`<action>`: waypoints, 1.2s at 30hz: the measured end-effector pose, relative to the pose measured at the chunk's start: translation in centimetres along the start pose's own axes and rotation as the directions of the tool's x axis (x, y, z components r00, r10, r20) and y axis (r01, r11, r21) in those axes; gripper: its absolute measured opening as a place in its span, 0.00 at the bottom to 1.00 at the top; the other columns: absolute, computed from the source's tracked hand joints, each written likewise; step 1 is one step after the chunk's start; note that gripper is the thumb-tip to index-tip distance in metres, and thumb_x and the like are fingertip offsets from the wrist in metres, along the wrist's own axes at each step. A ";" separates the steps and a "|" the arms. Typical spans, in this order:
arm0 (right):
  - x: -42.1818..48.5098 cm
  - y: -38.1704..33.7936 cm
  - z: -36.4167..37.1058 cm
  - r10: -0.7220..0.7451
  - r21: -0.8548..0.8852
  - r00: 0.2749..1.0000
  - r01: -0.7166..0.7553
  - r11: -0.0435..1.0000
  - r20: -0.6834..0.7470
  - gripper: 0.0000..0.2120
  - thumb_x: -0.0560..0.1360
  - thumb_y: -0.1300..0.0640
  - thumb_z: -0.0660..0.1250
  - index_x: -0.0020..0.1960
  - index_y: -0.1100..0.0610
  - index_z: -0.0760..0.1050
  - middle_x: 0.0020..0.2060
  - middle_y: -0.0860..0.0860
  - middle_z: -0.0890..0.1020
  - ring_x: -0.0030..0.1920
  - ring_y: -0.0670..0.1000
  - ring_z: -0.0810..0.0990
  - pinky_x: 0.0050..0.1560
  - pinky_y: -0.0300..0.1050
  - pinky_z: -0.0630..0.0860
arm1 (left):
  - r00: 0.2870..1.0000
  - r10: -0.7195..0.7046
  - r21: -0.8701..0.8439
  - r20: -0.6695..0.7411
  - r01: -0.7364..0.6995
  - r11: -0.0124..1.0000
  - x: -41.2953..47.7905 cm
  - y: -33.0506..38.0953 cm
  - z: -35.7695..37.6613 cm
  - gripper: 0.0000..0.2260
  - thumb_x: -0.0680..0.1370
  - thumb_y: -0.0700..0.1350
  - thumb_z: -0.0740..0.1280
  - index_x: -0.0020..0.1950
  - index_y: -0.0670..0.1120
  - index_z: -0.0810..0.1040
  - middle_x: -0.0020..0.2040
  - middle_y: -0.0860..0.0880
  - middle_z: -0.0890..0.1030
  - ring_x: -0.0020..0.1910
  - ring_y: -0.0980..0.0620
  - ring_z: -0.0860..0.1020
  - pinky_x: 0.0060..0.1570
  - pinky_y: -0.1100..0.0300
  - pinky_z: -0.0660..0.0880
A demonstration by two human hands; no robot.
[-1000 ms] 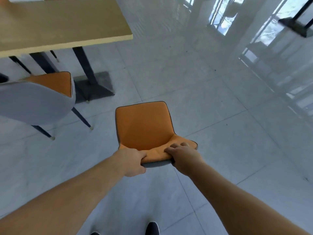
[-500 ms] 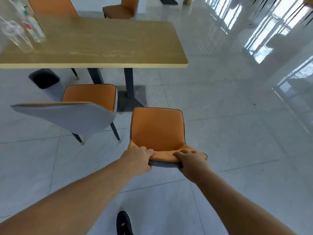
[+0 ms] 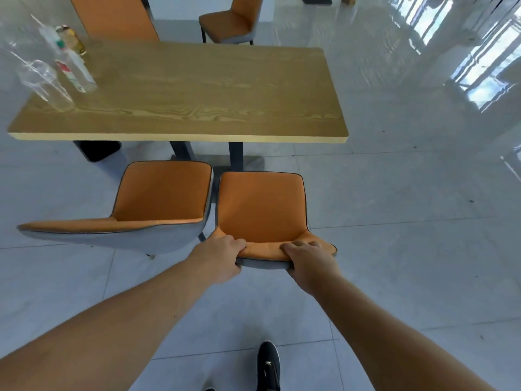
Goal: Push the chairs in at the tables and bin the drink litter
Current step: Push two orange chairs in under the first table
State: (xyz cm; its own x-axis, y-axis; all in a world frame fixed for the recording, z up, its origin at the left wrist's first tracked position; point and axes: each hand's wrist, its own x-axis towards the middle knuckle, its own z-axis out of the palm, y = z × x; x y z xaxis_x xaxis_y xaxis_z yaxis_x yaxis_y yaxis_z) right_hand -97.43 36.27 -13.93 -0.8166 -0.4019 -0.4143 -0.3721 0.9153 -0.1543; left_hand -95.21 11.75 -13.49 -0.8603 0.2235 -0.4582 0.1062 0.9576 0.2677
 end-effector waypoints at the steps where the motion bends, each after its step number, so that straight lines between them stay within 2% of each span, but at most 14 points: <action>1: 1.0 0.3 -0.6 -0.010 0.000 1.000 0.010 1.000 0.001 0.17 0.83 0.49 0.65 0.71 0.46 0.72 0.62 0.48 0.80 0.61 0.59 0.76 0.52 0.54 0.80 | 1.000 -0.013 -0.002 -0.004 0.013 1.000 0.8 -0.2 -0.4 0.14 0.78 0.51 0.67 0.63 0.57 0.74 0.56 0.53 0.77 0.53 0.49 0.75 0.48 0.50 0.78; 4: 4.0 1.1 -2.4 -0.034 -0.002 0.999 0.034 0.999 -0.004 0.16 0.83 0.49 0.65 0.71 0.46 0.72 0.62 0.48 0.80 0.61 0.59 0.76 0.53 0.54 0.81 | 0.999 -0.042 -0.019 -0.022 0.042 0.999 3.1 -0.8 -1.9 0.15 0.78 0.50 0.66 0.65 0.57 0.74 0.58 0.52 0.76 0.56 0.49 0.75 0.45 0.53 0.75; 8: 6.1 3.0 -3.8 -0.003 -0.023 1.000 0.003 1.000 0.000 0.15 0.82 0.49 0.67 0.69 0.46 0.73 0.60 0.47 0.80 0.62 0.57 0.76 0.54 0.52 0.81 | 0.999 -0.048 -0.049 0.007 0.049 0.998 5.4 -0.3 -3.1 0.19 0.78 0.52 0.67 0.70 0.57 0.72 0.60 0.52 0.76 0.58 0.47 0.76 0.52 0.48 0.78; 11: 5.9 3.7 -4.1 0.010 -0.063 0.998 -0.006 0.998 0.057 0.18 0.82 0.48 0.67 0.71 0.47 0.71 0.64 0.48 0.78 0.63 0.56 0.75 0.55 0.52 0.81 | 0.999 -0.033 -0.044 0.037 0.035 0.998 5.7 0.3 -3.0 0.23 0.77 0.54 0.68 0.73 0.58 0.71 0.63 0.51 0.76 0.61 0.46 0.74 0.55 0.47 0.78; 14: 6.4 1.5 -4.8 0.186 -0.181 0.965 -0.152 0.972 0.186 0.25 0.81 0.50 0.68 0.76 0.50 0.65 0.70 0.53 0.73 0.69 0.61 0.70 0.58 0.63 0.80 | 1.000 -0.021 -0.029 0.009 0.022 0.999 5.2 -0.6 -3.0 0.22 0.77 0.53 0.69 0.71 0.57 0.72 0.63 0.52 0.76 0.61 0.46 0.75 0.54 0.47 0.79; 16: 6.8 -1.2 -5.1 0.303 -0.333 0.922 -0.215 0.918 0.240 0.32 0.80 0.48 0.69 0.79 0.52 0.60 0.75 0.57 0.69 0.75 0.69 0.63 0.66 0.75 0.70 | 0.999 -0.037 0.027 -0.010 0.037 0.999 4.4 -2.4 -3.4 0.19 0.77 0.51 0.69 0.68 0.55 0.73 0.60 0.52 0.78 0.58 0.47 0.77 0.51 0.48 0.79; 18: 7.1 -4.1 -5.1 0.291 -0.413 0.931 -0.181 0.892 0.220 0.32 0.80 0.45 0.69 0.79 0.53 0.62 0.74 0.60 0.70 0.76 0.72 0.62 0.70 0.78 0.60 | 0.996 -0.079 0.150 -0.050 0.086 0.985 3.5 -4.9 -4.1 0.16 0.78 0.51 0.69 0.64 0.53 0.74 0.57 0.50 0.78 0.54 0.47 0.77 0.51 0.48 0.78; 19: 7.2 -5.5 -4.8 0.242 -0.406 0.952 -0.149 0.902 0.188 0.30 0.79 0.44 0.69 0.77 0.53 0.64 0.72 0.60 0.73 0.74 0.71 0.66 0.71 0.76 0.61 | 0.991 -0.109 0.217 -0.072 0.122 0.969 3.0 -6.4 -4.4 0.15 0.78 0.51 0.68 0.64 0.53 0.74 0.55 0.50 0.78 0.53 0.47 0.76 0.52 0.49 0.77; 21: 7.4 -8.1 -4.0 0.113 -0.318 0.988 -0.075 0.945 0.103 0.24 0.80 0.47 0.68 0.72 0.54 0.69 0.64 0.56 0.79 0.66 0.66 0.74 0.68 0.65 0.69 | 0.976 -0.189 0.277 -0.106 0.211 0.937 1.4 -10.2 -4.7 0.16 0.79 0.49 0.68 0.66 0.53 0.72 0.55 0.49 0.78 0.53 0.47 0.76 0.53 0.49 0.75; 23: 7.8 -10.2 -3.1 0.030 -0.210 0.999 -0.023 0.977 0.032 0.18 0.81 0.49 0.67 0.68 0.53 0.71 0.60 0.53 0.81 0.61 0.61 0.78 0.65 0.59 0.73 | 0.957 -0.261 0.275 -0.124 0.286 0.918 -0.9 -14.4 -4.5 0.16 0.79 0.48 0.67 0.67 0.54 0.71 0.55 0.50 0.78 0.54 0.47 0.77 0.53 0.50 0.75; 25: 8.2 -11.5 -2.5 0.019 -0.157 1.000 -0.022 0.987 -0.022 0.15 0.81 0.49 0.67 0.65 0.51 0.72 0.57 0.51 0.81 0.58 0.58 0.79 0.60 0.57 0.74 | 0.948 -0.272 0.257 -0.167 0.308 0.916 -3.2 -18.2 -4.1 0.15 0.79 0.52 0.67 0.65 0.55 0.72 0.53 0.52 0.78 0.50 0.49 0.77 0.48 0.52 0.77; 30: 9.1 -12.9 -1.5 0.049 -0.193 0.991 -0.073 0.978 -0.126 0.08 0.79 0.49 0.69 0.57 0.48 0.77 0.48 0.46 0.83 0.49 0.54 0.82 0.48 0.51 0.74 | 0.957 -0.152 0.230 -0.246 0.210 0.950 -5.2 -22.1 -3.1 0.16 0.78 0.60 0.70 0.61 0.54 0.77 0.49 0.53 0.82 0.45 0.50 0.80 0.41 0.54 0.78; 34: 9.4 -12.6 -1.5 -0.056 -0.209 0.991 0.030 0.978 -0.119 0.05 0.79 0.54 0.68 0.55 0.49 0.79 0.46 0.46 0.83 0.46 0.52 0.81 0.45 0.47 0.74 | 0.956 -0.044 0.255 -0.289 0.121 0.959 -5.1 -22.4 -3.0 0.10 0.79 0.55 0.70 0.58 0.52 0.79 0.46 0.53 0.82 0.42 0.49 0.81 0.36 0.56 0.77; 36: 9.5 -13.2 -1.7 -0.118 -0.214 0.987 0.093 0.972 -0.109 0.05 0.79 0.57 0.67 0.53 0.51 0.80 0.43 0.47 0.82 0.42 0.52 0.80 0.41 0.46 0.73 | 0.958 0.015 0.247 -0.286 0.059 0.967 -5.2 -22.7 -3.0 0.08 0.78 0.50 0.73 0.55 0.50 0.81 0.43 0.52 0.83 0.38 0.49 0.81 0.33 0.57 0.75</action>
State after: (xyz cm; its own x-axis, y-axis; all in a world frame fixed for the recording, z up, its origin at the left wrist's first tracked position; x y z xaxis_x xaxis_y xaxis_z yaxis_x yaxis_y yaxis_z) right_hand -100.99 20.37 -14.32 -0.8102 -0.5078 -0.2927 -0.5319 0.8468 0.0032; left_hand -94.65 -11.70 -14.60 -0.9654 0.1764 -0.1922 0.1752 0.9843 0.0229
